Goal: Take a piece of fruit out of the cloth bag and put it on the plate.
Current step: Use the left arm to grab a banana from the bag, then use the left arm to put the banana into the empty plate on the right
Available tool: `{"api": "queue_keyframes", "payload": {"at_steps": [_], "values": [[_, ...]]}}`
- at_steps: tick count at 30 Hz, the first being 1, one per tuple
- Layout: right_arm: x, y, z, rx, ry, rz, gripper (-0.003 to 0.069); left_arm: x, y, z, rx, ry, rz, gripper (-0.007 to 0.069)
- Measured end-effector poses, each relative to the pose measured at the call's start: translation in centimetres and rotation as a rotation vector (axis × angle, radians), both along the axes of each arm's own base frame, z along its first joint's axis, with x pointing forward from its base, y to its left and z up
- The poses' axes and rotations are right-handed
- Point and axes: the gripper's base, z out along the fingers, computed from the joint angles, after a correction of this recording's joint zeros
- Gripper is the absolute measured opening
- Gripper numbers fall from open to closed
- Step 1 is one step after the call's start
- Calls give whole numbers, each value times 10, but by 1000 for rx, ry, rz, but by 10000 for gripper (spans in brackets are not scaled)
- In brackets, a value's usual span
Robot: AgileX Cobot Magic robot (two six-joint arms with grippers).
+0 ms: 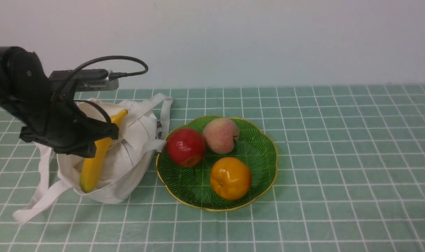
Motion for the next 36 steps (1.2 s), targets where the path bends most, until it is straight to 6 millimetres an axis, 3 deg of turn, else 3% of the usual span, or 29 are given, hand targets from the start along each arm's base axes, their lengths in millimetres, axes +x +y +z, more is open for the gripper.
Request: {"api": "queue_keyframes", "payload": {"at_steps": [4,7,9,12,13,17,23,27,31,36], "values": [[0,0,0,0,0,0,-15,22,1,-21,28,49,27,83],[0,0,0,0,0,0,-15,37,0,-37,49,77,24,208],[0,0,0,0,0,0,-15,41,1,-40,65,76,19,300],[0,0,0,0,0,0,-15,44,3,-38,90,62,14,379],[0,0,0,0,0,0,-15,45,5,-38,110,55,10,464],[0,0,0,0,0,0,-15,50,4,-48,117,60,6,528],[0,0,0,0,0,0,-15,57,4,-81,122,104,-3,495],[0,0,0,0,0,0,-15,58,3,-83,122,107,-4,332],[0,0,0,0,0,0,-15,54,4,-72,124,108,-1,318],[0,0,0,0,0,0,-15,49,-1,-30,128,43,-31,318]]}}
